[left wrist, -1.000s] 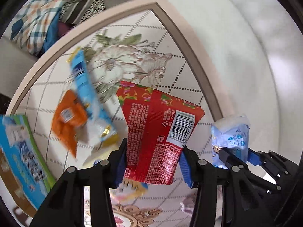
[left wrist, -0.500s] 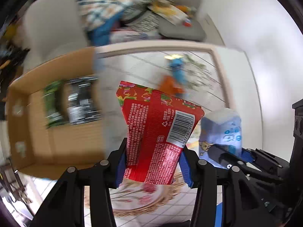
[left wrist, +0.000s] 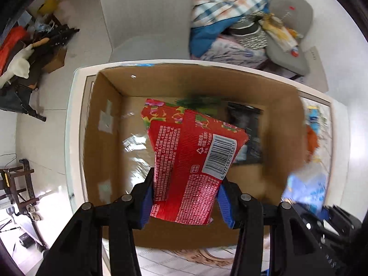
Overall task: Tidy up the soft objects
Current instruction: 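Carry both packs into the box and open both tools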
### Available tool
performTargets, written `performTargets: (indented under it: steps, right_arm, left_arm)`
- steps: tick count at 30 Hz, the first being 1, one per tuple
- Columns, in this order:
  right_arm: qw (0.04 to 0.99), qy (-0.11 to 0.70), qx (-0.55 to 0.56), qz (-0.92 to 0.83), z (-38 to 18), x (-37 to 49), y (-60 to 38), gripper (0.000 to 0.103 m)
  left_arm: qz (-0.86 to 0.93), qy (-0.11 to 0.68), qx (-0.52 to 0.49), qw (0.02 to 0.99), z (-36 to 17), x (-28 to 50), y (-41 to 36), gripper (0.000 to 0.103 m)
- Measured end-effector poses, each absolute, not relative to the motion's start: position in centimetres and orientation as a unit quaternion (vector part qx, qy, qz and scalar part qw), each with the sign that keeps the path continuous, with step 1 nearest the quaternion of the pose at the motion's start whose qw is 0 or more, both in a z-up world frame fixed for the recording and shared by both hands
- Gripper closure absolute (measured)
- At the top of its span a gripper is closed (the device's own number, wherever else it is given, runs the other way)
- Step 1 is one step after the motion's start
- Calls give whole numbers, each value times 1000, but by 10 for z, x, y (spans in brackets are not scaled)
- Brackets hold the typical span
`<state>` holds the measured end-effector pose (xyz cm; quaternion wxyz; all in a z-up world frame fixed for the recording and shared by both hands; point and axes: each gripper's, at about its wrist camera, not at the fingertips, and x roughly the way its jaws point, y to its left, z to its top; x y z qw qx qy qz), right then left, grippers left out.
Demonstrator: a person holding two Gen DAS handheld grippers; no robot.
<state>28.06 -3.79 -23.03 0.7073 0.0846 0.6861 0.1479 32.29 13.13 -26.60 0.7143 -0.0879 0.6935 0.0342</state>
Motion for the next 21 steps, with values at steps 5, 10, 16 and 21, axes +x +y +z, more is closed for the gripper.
performTargets:
  steps: [5,10,16,21]
  right_arm:
    - [692,708,69,122,-264,290,-8,67]
    - [683,721,48,104,-297,296,6,67]
    - [672,734,45,89,-320,297,10,65]
    - [668,739,42,79,-331,299,8,54]
  left_arm:
    - [34,713,-81,696,-306,352,151,58]
    - [28,729,-71,681,-336,371,155,58]
    - [23,734,-77,674,-352,384,158,57]
    - [29,742,-91,664,-353,386,160,57]
